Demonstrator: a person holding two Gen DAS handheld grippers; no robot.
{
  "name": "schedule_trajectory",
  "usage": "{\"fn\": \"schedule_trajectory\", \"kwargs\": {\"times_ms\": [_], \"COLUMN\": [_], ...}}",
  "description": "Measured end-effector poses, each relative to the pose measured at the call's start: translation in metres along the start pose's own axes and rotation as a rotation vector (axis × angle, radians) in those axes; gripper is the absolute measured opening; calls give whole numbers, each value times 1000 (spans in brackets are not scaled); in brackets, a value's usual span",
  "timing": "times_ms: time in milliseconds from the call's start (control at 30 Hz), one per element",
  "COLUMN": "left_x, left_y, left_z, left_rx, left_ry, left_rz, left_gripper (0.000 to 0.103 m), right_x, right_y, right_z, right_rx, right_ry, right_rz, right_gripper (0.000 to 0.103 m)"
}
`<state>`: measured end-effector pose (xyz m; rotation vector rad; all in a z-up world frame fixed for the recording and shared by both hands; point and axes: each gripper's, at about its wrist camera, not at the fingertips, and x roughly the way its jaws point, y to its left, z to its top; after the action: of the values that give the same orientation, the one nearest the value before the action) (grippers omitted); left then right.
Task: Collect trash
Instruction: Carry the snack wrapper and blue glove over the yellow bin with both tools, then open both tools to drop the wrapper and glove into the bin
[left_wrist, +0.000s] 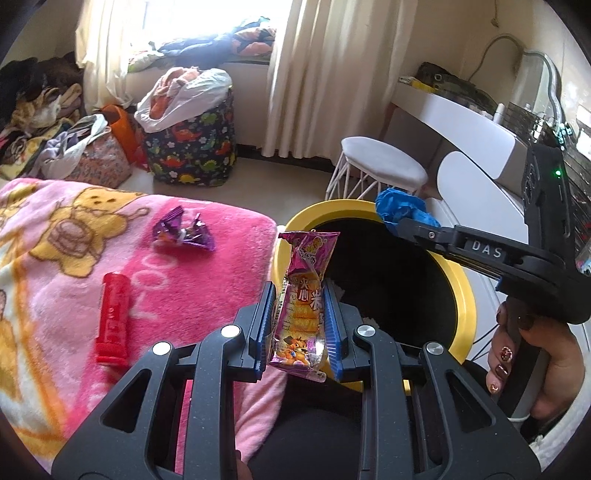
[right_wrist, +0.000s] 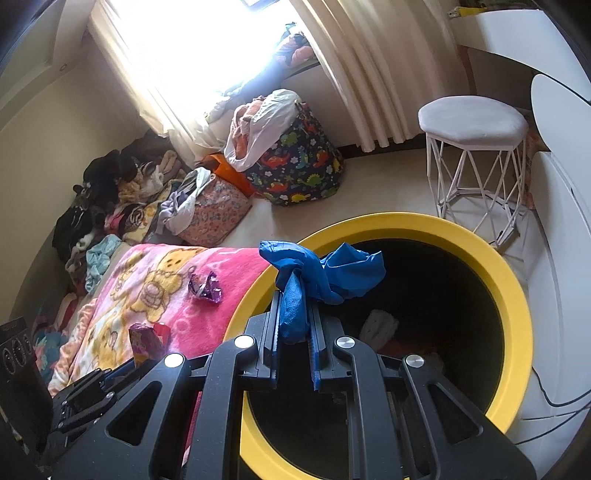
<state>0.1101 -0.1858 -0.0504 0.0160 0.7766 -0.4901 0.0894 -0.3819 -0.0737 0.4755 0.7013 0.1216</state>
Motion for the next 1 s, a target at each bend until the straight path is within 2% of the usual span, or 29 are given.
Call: {"fn": "schedule_trajectory", "kwargs": {"times_ms": [467,833,867,900,933,967,1000], "left_x": [28,52,53,54,55,55,55], "left_y": [-31,-39,-39,-40,-40,-39,-39], "left_z": [7,6,6,6,7,7,7], "left_rx": [62,71,74,76,76,74,70], "left_ry": [31,70,71,73,74,73,72], "left_rz": [-54,-79,-78,-74,-73,-71,-69], "left_gripper": [19,19,21,27,32,46,61], "right_x": [1,7,9,9,10,9,8], "right_y": [-29,-45,-46,-47,-48,-49,-49], "right_z": [2,1,0,0,0,-1,-1], "right_rx": [69,107,110,113,121,134,138], "right_ry": [1,27,33,36,38,34,30], "right_rz": [-33,-53,-54,-55,-60,-62,-63], "right_gripper": [12,15,16,19,33,47,50]}}
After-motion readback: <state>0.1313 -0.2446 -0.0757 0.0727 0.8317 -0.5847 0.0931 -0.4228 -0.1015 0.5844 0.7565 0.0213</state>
